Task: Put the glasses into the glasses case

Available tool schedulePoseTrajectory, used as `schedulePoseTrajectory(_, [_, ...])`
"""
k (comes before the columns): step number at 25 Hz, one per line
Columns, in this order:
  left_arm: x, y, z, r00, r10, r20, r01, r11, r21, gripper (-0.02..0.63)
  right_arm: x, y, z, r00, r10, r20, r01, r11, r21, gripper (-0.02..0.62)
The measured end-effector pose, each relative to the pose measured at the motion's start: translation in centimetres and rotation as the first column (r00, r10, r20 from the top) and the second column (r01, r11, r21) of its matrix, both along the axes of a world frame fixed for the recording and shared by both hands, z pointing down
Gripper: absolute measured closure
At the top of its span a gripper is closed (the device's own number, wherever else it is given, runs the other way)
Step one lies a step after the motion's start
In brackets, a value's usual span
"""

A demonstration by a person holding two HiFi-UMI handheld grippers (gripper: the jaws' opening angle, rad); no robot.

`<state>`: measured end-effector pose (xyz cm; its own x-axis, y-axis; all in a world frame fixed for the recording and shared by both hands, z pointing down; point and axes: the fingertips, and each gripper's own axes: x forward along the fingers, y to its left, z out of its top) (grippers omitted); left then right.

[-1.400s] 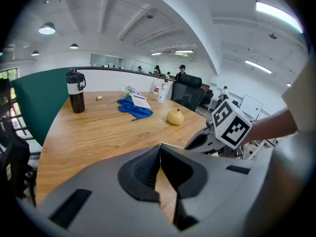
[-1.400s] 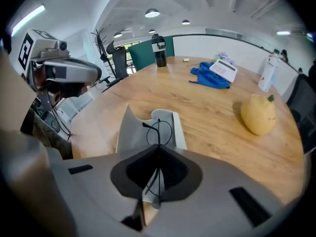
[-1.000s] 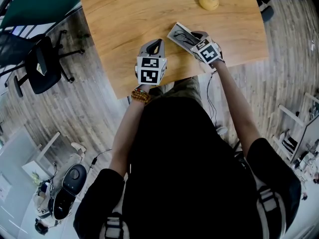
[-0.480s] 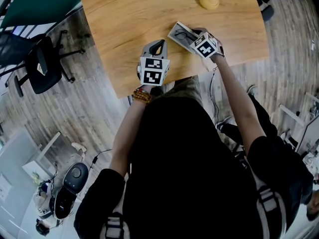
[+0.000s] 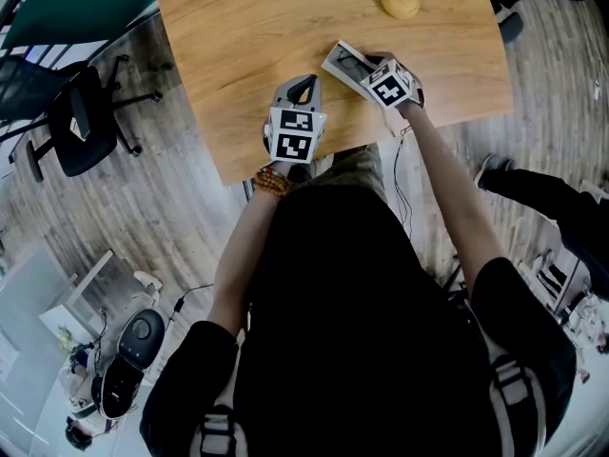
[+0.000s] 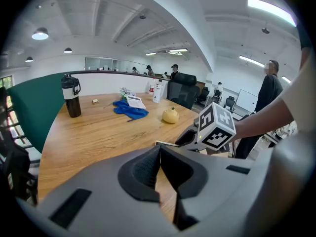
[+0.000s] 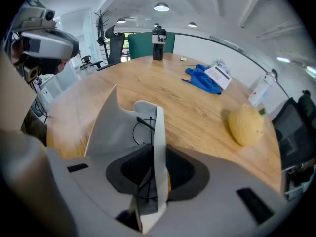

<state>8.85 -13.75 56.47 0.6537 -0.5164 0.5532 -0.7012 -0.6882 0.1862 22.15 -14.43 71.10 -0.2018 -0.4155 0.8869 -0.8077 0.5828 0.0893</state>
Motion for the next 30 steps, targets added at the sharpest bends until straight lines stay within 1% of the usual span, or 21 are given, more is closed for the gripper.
schedulePoseTrajectory(1, [0.1, 0.1, 0.0, 1.000, 0.002, 0.001, -0.002, 1.000, 0.002, 0.586, 0.1, 0.0, 0.0, 1.000, 0.000, -0.011, 0.000, 1.000, 0.007, 0.494])
schedulePoseTrajectory(3, [0.2, 0.3, -0.1, 1.000, 0.008, 0.006, -0.008, 1.000, 0.008, 0.586, 0.3, 0.0, 0.0, 1.000, -0.004, -0.023, 0.004, 1.000, 0.011, 0.495])
schedulePoseTrajectory(9, [0.6, 0.6, -0.8, 1.000, 0.019, -0.001, -0.019, 1.000, 0.024, 0.586, 0.1, 0.1, -0.2, 0.999, -0.022, -0.023, 0.021, 0.999, -0.026, 0.488])
schedulePoseTrajectory(11, [0.8, 0.7, -1.2, 1.000, 0.022, -0.011, -0.021, 0.999, 0.044, 0.586, 0.1, 0.1, -1.2, 0.999, -0.039, -0.021, 0.039, 0.999, -0.023, 0.405])
schedulePoseTrajectory(12, [0.9, 0.5, -1.4, 1.000, 0.023, -0.012, -0.022, 0.998, 0.058, 0.586, -0.1, -0.1, -2.1, 0.999, -0.043, -0.015, 0.043, 0.999, -0.012, 0.394])
schedulePoseTrajectory(16, [1.3, -0.3, -2.4, 1.000, 0.021, -0.023, -0.019, 0.997, 0.080, 0.586, -0.3, -1.5, -6.7, 0.999, -0.040, 0.010, 0.039, 0.997, 0.061, 0.393])
schedulePoseTrajectory(20, [2.1, -1.4, -5.0, 0.999, 0.020, -0.038, -0.016, 0.992, 0.123, 0.586, -0.1, -2.6, -12.1, 0.999, -0.034, 0.038, 0.027, 0.986, 0.167, 0.397])
schedulePoseTrajectory(22, [2.2, -2.4, -6.9, 0.999, -0.001, -0.043, 0.008, 0.987, 0.159, 0.586, -0.4, -3.4, -14.9, 0.997, -0.043, 0.060, 0.028, 0.971, 0.236, 0.400])
schedulePoseTrajectory(24, [2.1, -3.5, -8.8, 0.998, -0.032, -0.045, 0.040, 0.980, 0.197, 0.586, -0.8, -4.5, -18.0, 0.995, -0.063, 0.079, 0.035, 0.947, 0.319, 0.411])
schedulePoseTrajectory(28, [1.5, -4.6, -12.5, 0.993, -0.107, -0.052, 0.117, 0.958, 0.260, 0.586, -1.6, -5.7, -24.2, 0.986, -0.114, 0.122, 0.044, 0.884, 0.466, 0.419])
schedulePoseTrajectory(30, [0.9, -4.5, -14.3, 0.989, -0.138, -0.058, 0.150, 0.944, 0.294, 0.586, -2.3, -5.6, -27.3, 0.979, -0.144, 0.142, 0.047, 0.846, 0.531, 0.428])
